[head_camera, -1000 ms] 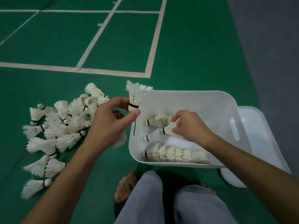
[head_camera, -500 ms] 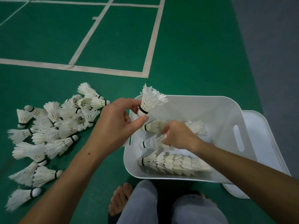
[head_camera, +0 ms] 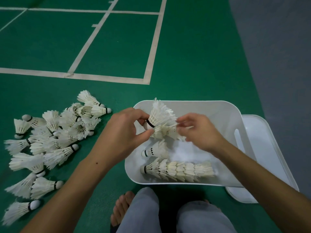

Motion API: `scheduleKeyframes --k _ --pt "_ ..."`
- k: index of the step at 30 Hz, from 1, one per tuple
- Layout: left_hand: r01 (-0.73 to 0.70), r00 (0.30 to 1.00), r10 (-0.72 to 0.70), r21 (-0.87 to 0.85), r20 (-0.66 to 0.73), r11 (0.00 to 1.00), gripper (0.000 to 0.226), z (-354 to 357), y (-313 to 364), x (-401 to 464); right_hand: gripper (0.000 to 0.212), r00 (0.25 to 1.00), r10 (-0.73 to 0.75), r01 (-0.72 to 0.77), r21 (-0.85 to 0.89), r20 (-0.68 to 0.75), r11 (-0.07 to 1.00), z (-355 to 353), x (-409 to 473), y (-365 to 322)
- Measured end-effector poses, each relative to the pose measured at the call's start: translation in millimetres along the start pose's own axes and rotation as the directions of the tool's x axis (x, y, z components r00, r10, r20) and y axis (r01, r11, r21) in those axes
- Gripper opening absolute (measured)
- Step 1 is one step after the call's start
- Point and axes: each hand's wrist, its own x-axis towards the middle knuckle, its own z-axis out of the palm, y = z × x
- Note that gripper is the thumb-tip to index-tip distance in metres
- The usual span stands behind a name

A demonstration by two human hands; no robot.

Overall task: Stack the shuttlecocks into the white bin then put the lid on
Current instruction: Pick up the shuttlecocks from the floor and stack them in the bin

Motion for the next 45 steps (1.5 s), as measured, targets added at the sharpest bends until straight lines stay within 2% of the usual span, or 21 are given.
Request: scheduleKeyframes --k 2,3,6,10,14,16,18,22,24,28,32,35,39,45 --pt "-0.018 1.000 0.017 0.018 0.009 1.000 0.023 4.1 2.8 1.2 0.026 0.986 -0.077 0.097 0.137 -0.145 0.986 -17.2 -19.0 -15.9" --pt "-0.022 1.000 0.021 0.028 0.016 0.999 0.025 6.6 4.0 2.2 0.027 0.973 -0.136 0.165 0.148 -0.185 0.975 -22.0 -27.9 -23.7" --pt "-0.026 0.999 0.024 0.040 0.049 0.999 0.029 12.7 8.3 6.3 0.018 0.940 -0.282 0.309 0.130 -0.191 0.942 -24.8 -51.0 -41.0" --pt "-0.041 0.995 0.037 0.047 0.088 0.998 0.028 14.5 18.0 10.3 0.014 0.909 -0.378 0.388 0.022 -0.175 0.921 -19.9 -54.8 -40.2" --pt "-0.052 0.996 0.049 0.025 0.079 0.998 0.029 17.0 21.1 9.7 0.004 0.900 -0.381 0.397 0.039 -0.211 0.917 -23.3 -52.8 -33.7" --pt "-0.031 0.998 0.032 -0.023 0.047 0.999 0.033 16.3 20.2 8.8 0.005 0.898 -0.339 0.361 0.029 -0.281 0.932 -29.3 -53.5 -24.9" --pt "-0.020 1.000 0.019 -0.083 -0.011 0.996 0.030 13.5 20.8 8.7 0.007 0.916 -0.251 0.253 -0.036 -0.312 0.967 -31.8 -49.5 -9.3" --pt "-0.029 0.995 -0.002 -0.300 -0.102 0.953 0.005 10.1 32.2 8.1 0.014 0.983 -0.023 -0.008 -0.169 -0.182 0.986 -15.6 -30.3 18.8" --pt "-0.024 0.993 -0.021 -0.375 -0.115 0.927 0.004 12.0 37.4 7.4 0.018 0.988 0.063 -0.087 -0.179 -0.137 0.980 -3.8 -20.8 23.4" --pt "0.043 0.991 -0.102 -0.516 -0.086 0.855 0.008 21.5 36.5 12.4 0.021 0.989 0.101 -0.129 -0.304 -0.105 0.944 15.7 -4.6 27.7" --pt "0.097 0.990 -0.138 -0.579 -0.027 0.810 0.010 29.6 34.2 16.7 0.021 0.992 0.116 -0.126 -0.361 -0.052 0.924 29.5 6.3 32.3" --pt "0.113 0.988 -0.153 -0.586 -0.019 0.802 0.012 33.6 32.3 19.3 0.019 0.982 0.190 -0.181 -0.271 0.010 0.945 35.5 13.3 36.4" --pt "0.170 0.980 -0.199 -0.575 0.013 0.800 0.013 39.9 27.8 24.5 0.010 0.926 0.356 -0.349 -0.080 0.125 0.934 43.1 19.8 37.8" --pt "0.232 0.969 -0.242 -0.516 0.050 0.825 0.015 55.3 19.9 30.5 0.010 0.898 0.413 -0.422 0.027 0.154 0.906 54.2 22.7 38.6"
